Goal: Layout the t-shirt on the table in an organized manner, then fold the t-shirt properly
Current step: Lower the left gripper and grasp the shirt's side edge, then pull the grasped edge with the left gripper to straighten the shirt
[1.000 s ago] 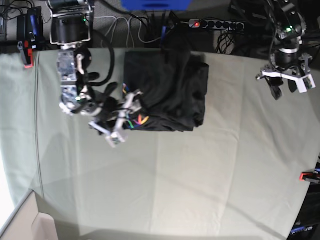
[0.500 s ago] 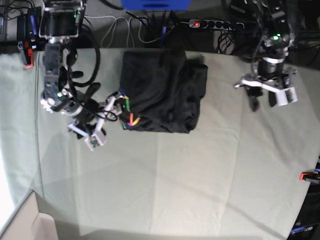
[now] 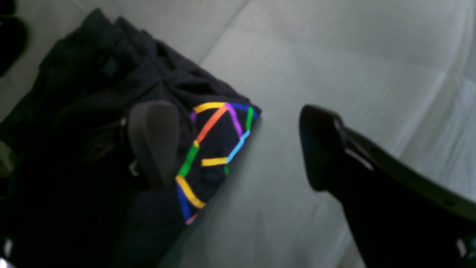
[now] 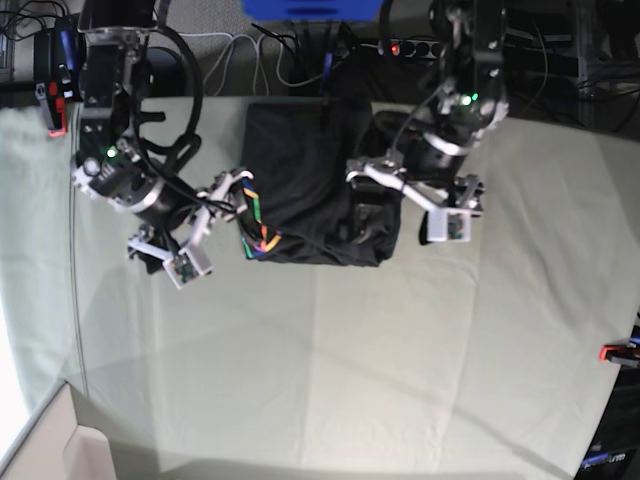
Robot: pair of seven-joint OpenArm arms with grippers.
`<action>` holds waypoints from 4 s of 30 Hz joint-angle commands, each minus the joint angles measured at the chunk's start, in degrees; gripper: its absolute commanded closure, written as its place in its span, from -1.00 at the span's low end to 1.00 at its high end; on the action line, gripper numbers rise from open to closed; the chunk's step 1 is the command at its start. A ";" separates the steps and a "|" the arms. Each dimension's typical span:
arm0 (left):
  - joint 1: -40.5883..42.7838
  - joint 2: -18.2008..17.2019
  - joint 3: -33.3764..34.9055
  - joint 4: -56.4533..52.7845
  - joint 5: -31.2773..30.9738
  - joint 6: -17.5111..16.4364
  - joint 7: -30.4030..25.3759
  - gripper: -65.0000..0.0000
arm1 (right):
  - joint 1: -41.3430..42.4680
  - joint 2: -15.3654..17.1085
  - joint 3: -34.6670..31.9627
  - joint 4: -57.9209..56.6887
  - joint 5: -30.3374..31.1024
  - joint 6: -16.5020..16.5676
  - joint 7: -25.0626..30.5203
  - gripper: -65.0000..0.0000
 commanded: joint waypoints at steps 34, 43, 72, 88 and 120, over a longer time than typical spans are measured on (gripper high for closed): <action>-14.94 0.43 0.23 -17.09 -10.97 -0.08 -1.40 1.00 | -4.12 2.29 8.15 1.20 0.63 0.36 1.11 -0.59; -17.76 -3.79 3.57 -15.60 -17.65 0.09 -1.31 1.00 | -4.21 2.46 8.24 1.20 0.63 0.36 1.11 -0.59; 7.30 -10.74 3.57 6.91 -28.29 0.44 -1.40 -0.31 | -11.24 2.29 8.24 10.16 0.63 0.36 1.02 -0.59; 11.78 -10.48 4.89 -1.44 -28.20 0.09 -1.67 -0.31 | -12.38 2.20 8.24 9.63 0.72 0.36 1.02 -0.59; 10.11 -16.01 7.88 4.71 -28.73 0.53 -1.67 1.00 | -11.77 2.46 8.24 9.63 0.63 0.36 1.02 -0.59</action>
